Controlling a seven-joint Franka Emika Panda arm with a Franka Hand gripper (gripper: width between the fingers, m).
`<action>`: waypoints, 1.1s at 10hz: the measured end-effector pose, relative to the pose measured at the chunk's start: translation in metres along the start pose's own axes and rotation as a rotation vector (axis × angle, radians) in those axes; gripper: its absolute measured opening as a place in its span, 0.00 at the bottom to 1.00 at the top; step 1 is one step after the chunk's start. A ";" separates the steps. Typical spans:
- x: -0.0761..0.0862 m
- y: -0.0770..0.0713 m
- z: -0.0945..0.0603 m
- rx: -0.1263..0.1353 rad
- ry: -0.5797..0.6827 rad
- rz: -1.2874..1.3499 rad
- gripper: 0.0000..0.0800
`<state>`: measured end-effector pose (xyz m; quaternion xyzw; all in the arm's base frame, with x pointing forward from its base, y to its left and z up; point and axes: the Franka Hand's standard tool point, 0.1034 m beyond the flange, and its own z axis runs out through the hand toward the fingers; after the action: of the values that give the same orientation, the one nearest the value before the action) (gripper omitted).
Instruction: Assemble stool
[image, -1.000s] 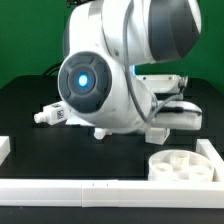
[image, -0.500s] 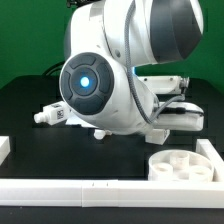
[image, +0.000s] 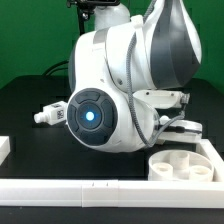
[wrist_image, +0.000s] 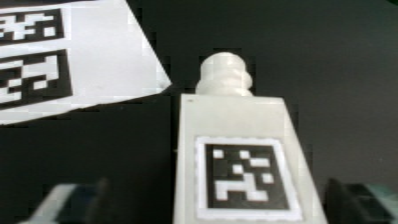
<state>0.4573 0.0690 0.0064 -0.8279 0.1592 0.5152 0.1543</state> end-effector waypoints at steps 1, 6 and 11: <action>0.000 0.000 0.000 0.000 0.000 -0.001 0.53; -0.025 -0.009 -0.028 -0.013 0.031 -0.049 0.42; -0.041 -0.027 -0.072 0.003 0.385 -0.131 0.42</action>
Offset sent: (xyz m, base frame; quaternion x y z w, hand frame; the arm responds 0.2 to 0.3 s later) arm 0.0000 0.0000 0.0000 0.0000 0.0000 0.0000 1.0000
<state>0.5095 0.0679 0.0767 -0.9195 0.1323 0.3359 0.1553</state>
